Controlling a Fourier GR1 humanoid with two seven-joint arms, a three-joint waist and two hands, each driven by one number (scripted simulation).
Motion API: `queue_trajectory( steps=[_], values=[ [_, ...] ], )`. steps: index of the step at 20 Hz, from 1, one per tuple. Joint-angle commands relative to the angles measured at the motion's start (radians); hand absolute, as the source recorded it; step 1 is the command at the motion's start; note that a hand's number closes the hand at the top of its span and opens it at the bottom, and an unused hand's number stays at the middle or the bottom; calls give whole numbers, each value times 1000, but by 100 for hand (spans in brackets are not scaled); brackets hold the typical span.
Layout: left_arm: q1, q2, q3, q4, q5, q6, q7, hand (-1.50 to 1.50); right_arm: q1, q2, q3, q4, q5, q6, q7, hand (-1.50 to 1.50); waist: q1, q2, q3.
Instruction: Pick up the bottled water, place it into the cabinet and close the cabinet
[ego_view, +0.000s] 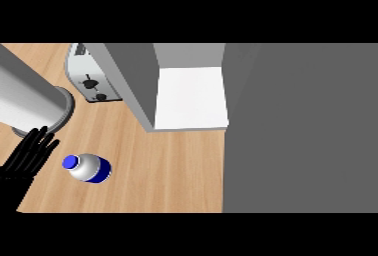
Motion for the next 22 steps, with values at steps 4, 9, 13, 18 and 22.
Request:
queue_trajectory(
  steps=[4,9,13,18,22],
  values=[
    [-122,6,-1,252,-121,11,-102,-150,111,2,-44,-179,-196,29,21,-150,-9,-1,0],
    [-192,-10,-13,412,-190,25,-195,-150,69,-44,-81,-169,-244,4,38,-150,-2,3,-1],
    [-215,-18,-26,510,-236,32,-249,-150,88,-62,-97,-150,-280,25,28,-150,7,3,-1],
    [-257,-15,-23,695,-320,76,-386,-150,109,-23,-33,-176,-218,4,20,-150,5,5,-2],
    [-290,-46,-16,829,-312,59,-475,-150,132,-28,-50,-162,-221,20,-5,-150,5,3,-1]
  ],
)
